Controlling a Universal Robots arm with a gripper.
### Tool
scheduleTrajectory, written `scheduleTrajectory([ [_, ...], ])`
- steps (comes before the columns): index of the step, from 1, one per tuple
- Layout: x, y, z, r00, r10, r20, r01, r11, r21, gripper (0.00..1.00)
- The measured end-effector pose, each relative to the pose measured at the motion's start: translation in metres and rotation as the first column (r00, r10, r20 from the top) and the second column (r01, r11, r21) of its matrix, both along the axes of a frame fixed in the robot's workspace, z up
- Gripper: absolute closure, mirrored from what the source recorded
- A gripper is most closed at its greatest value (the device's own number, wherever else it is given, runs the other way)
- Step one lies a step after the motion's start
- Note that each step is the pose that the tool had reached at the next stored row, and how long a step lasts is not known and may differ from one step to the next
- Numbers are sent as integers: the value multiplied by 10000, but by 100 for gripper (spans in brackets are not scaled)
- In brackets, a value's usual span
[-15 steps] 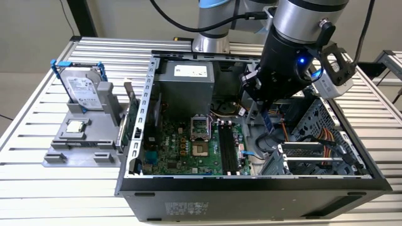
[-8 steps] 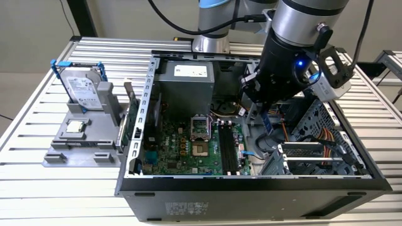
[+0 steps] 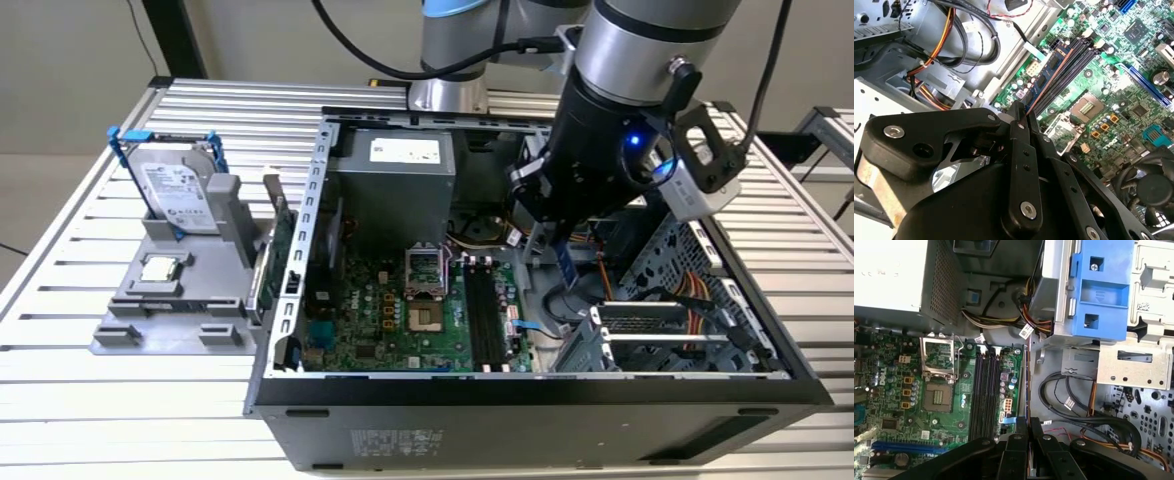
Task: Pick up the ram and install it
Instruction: 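Insert the ram into the slot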
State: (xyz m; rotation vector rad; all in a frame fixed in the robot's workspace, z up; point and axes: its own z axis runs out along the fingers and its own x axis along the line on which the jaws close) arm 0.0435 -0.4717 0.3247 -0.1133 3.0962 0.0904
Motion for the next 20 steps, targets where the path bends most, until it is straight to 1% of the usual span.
scheduleTrajectory([
  [5, -1, 0, -19, 10000, -11, 0, 11, 10000, 0, 100],
  [20, -18, 0, -33, 10000, -72, 0, 72, 10000, 1, 100],
])
